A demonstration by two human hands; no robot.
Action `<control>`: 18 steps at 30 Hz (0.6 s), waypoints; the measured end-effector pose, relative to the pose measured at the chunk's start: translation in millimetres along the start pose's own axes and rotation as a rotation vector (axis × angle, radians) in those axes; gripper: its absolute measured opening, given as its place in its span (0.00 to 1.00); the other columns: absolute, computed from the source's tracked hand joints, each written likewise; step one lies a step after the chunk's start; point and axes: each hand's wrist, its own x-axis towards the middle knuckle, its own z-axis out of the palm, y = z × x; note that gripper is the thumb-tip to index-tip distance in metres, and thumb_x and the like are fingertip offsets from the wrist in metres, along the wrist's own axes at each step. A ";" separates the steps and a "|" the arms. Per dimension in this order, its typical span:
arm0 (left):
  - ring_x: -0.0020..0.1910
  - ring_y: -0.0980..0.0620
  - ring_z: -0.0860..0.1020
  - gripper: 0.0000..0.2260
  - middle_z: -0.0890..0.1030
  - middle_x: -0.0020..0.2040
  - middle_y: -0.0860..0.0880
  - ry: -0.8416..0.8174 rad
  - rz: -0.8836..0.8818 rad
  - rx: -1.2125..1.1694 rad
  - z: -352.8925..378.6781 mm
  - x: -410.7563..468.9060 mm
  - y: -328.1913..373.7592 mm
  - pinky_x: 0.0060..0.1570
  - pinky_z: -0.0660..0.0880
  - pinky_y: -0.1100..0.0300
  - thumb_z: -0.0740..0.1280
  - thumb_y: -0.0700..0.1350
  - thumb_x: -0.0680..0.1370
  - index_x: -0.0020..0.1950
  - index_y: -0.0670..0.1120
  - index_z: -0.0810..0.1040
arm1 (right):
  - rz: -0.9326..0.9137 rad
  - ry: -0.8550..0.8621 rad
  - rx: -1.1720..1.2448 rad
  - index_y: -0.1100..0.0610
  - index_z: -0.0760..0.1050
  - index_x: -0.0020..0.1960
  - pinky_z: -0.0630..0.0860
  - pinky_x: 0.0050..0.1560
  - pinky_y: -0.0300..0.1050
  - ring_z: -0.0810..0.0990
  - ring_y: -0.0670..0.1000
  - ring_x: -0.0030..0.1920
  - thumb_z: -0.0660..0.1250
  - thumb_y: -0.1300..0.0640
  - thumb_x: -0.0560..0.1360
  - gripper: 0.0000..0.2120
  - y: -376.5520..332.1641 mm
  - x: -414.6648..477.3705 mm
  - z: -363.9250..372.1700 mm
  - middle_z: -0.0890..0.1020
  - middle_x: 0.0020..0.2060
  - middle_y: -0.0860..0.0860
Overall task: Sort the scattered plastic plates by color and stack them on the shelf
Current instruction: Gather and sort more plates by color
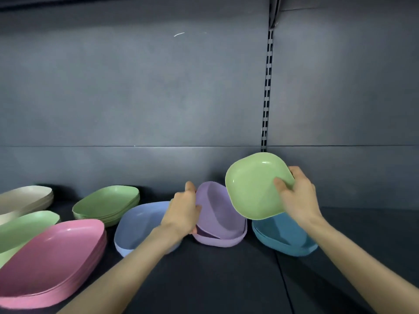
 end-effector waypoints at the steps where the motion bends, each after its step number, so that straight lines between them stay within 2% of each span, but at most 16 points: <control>1: 0.32 0.38 0.78 0.06 0.78 0.42 0.39 -0.018 0.008 0.053 1.2 2.2 -3.6 0.37 0.77 0.45 0.60 0.36 0.75 0.49 0.41 0.63 | 0.010 0.014 -0.004 0.60 0.70 0.58 0.68 0.47 0.46 0.73 0.57 0.49 0.61 0.61 0.78 0.10 0.0 -2.4 2.2 0.77 0.46 0.54; 5: 0.52 0.39 0.75 0.08 0.74 0.54 0.42 -0.071 0.065 0.238 6.4 6.2 -13.9 0.46 0.70 0.53 0.64 0.41 0.75 0.53 0.42 0.69 | 0.030 0.043 -0.028 0.61 0.70 0.58 0.68 0.46 0.45 0.73 0.56 0.48 0.61 0.61 0.78 0.10 -1.2 -8.8 9.0 0.77 0.46 0.55; 7: 0.54 0.40 0.74 0.08 0.74 0.55 0.43 -0.046 0.110 0.331 4.6 6.2 -15.5 0.44 0.66 0.55 0.62 0.44 0.76 0.52 0.42 0.71 | 0.027 0.052 -0.034 0.61 0.70 0.59 0.68 0.46 0.46 0.73 0.56 0.48 0.61 0.62 0.77 0.10 -3.6 -10.0 12.7 0.77 0.47 0.55; 10: 0.54 0.44 0.73 0.12 0.76 0.52 0.46 0.038 0.176 0.369 -1.9 3.8 -19.1 0.45 0.68 0.56 0.59 0.51 0.79 0.49 0.44 0.74 | 0.015 0.049 -0.028 0.61 0.71 0.58 0.69 0.45 0.46 0.74 0.56 0.48 0.61 0.62 0.78 0.10 -6.3 -10.1 19.3 0.77 0.46 0.55; 12: 0.49 0.47 0.71 0.15 0.75 0.44 0.50 0.093 0.221 0.203 -6.2 -2.3 -20.7 0.45 0.68 0.57 0.56 0.54 0.81 0.44 0.46 0.75 | 0.004 0.039 -0.011 0.61 0.70 0.56 0.68 0.40 0.45 0.73 0.54 0.45 0.60 0.62 0.78 0.08 -10.1 -9.3 24.8 0.77 0.44 0.53; 14: 0.43 0.50 0.71 0.14 0.75 0.37 0.52 0.044 0.198 -0.115 -12.2 -9.7 -16.7 0.42 0.67 0.58 0.55 0.56 0.80 0.42 0.50 0.73 | 0.003 0.032 0.030 0.60 0.70 0.55 0.66 0.38 0.44 0.73 0.52 0.44 0.60 0.62 0.78 0.07 -17.0 -8.3 32.3 0.75 0.41 0.50; 16: 0.41 0.50 0.77 0.13 0.80 0.40 0.49 -0.064 0.133 -0.409 -16.9 -12.1 -10.8 0.44 0.74 0.56 0.59 0.57 0.79 0.50 0.49 0.75 | 0.010 0.013 0.091 0.58 0.70 0.54 0.66 0.42 0.43 0.73 0.52 0.44 0.61 0.61 0.78 0.05 -26.4 -8.3 43.4 0.75 0.40 0.48; 18: 0.38 0.49 0.81 0.12 0.82 0.42 0.46 -0.055 0.103 -0.540 -20.9 -11.6 -10.3 0.43 0.79 0.52 0.64 0.53 0.78 0.53 0.46 0.74 | 0.006 -0.041 0.153 0.58 0.69 0.51 0.67 0.41 0.45 0.73 0.53 0.44 0.61 0.60 0.77 0.03 -37.5 -11.1 57.5 0.75 0.39 0.48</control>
